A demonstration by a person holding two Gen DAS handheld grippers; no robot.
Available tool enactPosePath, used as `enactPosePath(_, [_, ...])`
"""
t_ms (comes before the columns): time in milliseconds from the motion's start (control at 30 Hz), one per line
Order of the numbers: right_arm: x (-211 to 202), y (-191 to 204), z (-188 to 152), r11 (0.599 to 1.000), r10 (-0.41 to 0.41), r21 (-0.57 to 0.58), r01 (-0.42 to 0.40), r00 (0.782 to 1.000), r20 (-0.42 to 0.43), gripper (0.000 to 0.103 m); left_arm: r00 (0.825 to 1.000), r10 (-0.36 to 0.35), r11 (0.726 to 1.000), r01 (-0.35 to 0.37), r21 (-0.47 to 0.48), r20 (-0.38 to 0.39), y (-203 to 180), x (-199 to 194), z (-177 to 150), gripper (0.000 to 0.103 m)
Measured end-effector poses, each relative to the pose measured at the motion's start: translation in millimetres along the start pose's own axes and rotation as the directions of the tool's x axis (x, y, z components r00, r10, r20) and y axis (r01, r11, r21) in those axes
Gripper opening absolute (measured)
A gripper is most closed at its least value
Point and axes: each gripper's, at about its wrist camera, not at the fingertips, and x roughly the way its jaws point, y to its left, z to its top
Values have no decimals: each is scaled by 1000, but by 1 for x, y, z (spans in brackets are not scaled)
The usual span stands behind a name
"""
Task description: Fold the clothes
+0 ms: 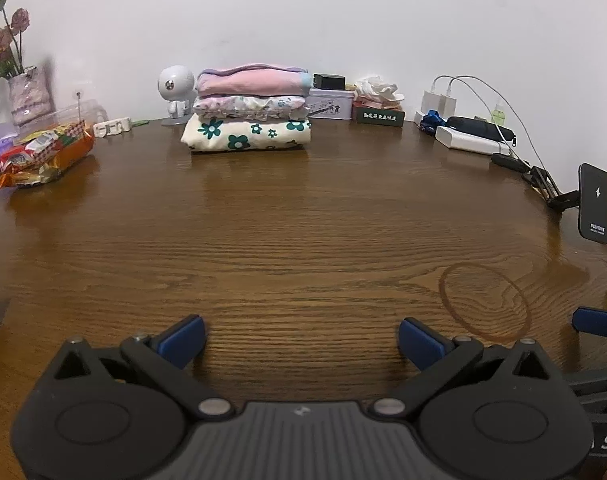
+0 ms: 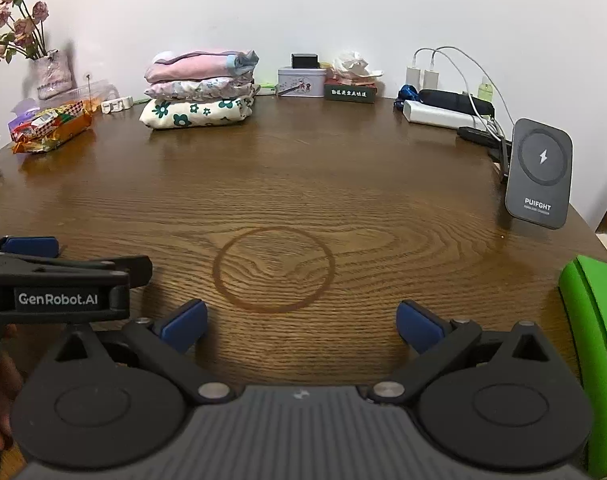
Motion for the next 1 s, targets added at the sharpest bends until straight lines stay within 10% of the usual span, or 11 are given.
enactPosePath(1000, [24,-10,20,998,-49,35,49,998,-27,103,1000,17,1000,-17,23,-25,4,17,12,103])
